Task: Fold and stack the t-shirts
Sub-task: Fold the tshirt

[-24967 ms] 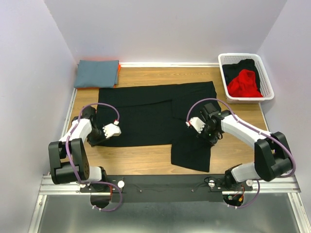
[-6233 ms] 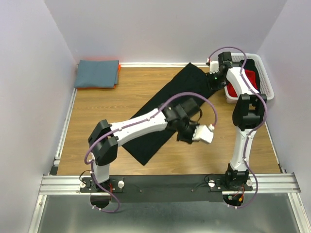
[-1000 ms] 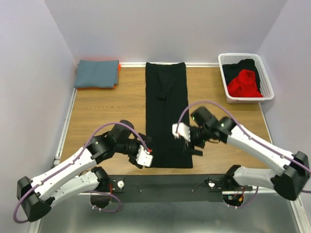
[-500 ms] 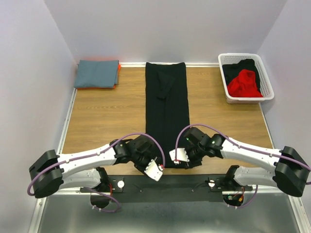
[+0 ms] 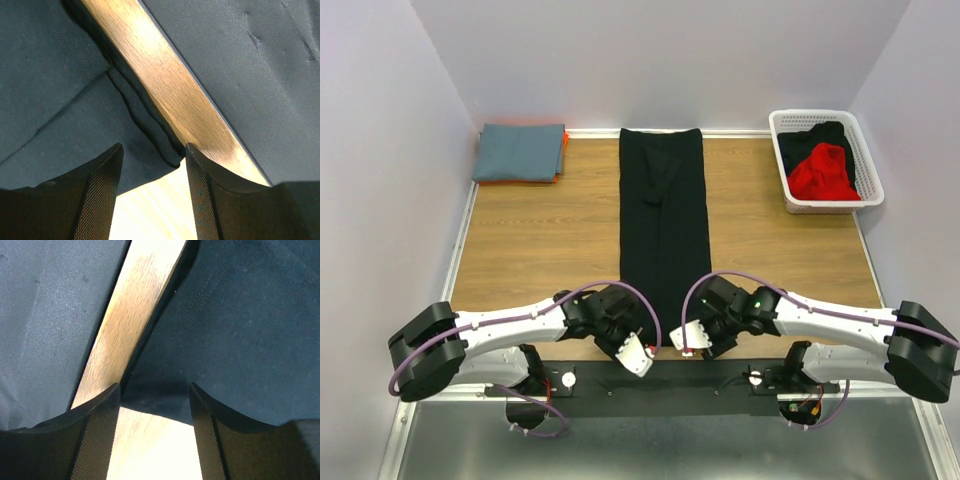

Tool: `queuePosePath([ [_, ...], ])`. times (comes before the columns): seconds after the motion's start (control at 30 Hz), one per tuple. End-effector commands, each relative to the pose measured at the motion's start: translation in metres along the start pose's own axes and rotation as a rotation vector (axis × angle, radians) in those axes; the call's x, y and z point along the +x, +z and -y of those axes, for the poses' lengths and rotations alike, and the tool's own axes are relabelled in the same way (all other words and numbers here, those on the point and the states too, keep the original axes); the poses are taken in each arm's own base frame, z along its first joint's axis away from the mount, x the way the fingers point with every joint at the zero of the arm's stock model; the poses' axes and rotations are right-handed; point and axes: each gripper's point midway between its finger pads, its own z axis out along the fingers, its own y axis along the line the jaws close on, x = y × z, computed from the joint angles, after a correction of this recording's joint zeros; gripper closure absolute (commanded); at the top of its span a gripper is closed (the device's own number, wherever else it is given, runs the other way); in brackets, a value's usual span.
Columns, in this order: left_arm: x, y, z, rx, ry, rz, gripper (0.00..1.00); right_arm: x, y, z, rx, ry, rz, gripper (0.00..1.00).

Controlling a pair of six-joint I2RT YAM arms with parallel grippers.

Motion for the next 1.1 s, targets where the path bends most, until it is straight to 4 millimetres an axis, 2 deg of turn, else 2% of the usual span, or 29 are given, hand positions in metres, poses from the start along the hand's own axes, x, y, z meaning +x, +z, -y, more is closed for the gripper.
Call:
queuePosePath([
  [0.0,0.002,0.004,-0.003,0.009,0.039,-0.021,0.41,0.005,-0.003,-0.005,0.005,-0.031,-0.023,0.35],
  [0.07,0.001,0.004,-0.003,0.010,0.045,-0.016,0.48,0.006,-0.006,-0.009,-0.003,-0.027,-0.023,0.32],
  [0.17,-0.001,0.005,0.001,0.028,0.055,-0.010,0.55,0.007,-0.006,-0.010,0.000,-0.024,-0.030,0.31],
  [0.4,-0.004,0.004,0.005,0.040,0.057,-0.001,0.55,0.000,-0.005,-0.014,-0.017,-0.034,-0.018,0.32],
  [0.53,-0.004,0.006,0.007,0.052,0.057,-0.001,0.58,0.011,0.003,-0.024,-0.053,-0.024,-0.059,0.37],
  [0.6,-0.004,0.006,0.007,0.052,0.054,-0.001,0.62,0.015,0.006,-0.025,-0.045,-0.023,-0.071,0.42],
  [0.67,-0.004,0.006,0.010,0.064,0.067,0.002,0.72,0.024,0.008,-0.027,-0.035,-0.026,-0.097,0.46],
  [0.8,-0.002,0.006,0.013,0.064,0.079,0.001,0.75,0.027,0.009,-0.026,-0.020,0.009,-0.117,0.54],
  [0.83,-0.002,0.007,0.013,0.064,0.082,0.003,0.75,0.028,0.008,-0.024,-0.011,0.012,-0.122,0.59],
  [0.9,-0.003,0.007,0.011,0.055,0.078,0.003,0.89,0.029,0.008,-0.023,-0.007,0.023,-0.132,0.66],
  [0.97,-0.003,0.008,0.009,0.047,0.061,0.005,1.00,0.030,0.008,-0.021,0.002,0.034,-0.143,0.77],
  [1.03,-0.004,0.008,0.007,0.032,0.047,0.009,1.00,0.031,0.008,-0.019,0.012,0.047,-0.150,0.88],
  [1.07,-0.005,0.008,0.005,0.022,0.049,0.014,1.00,0.033,0.007,-0.017,0.024,0.049,-0.158,1.00],
])
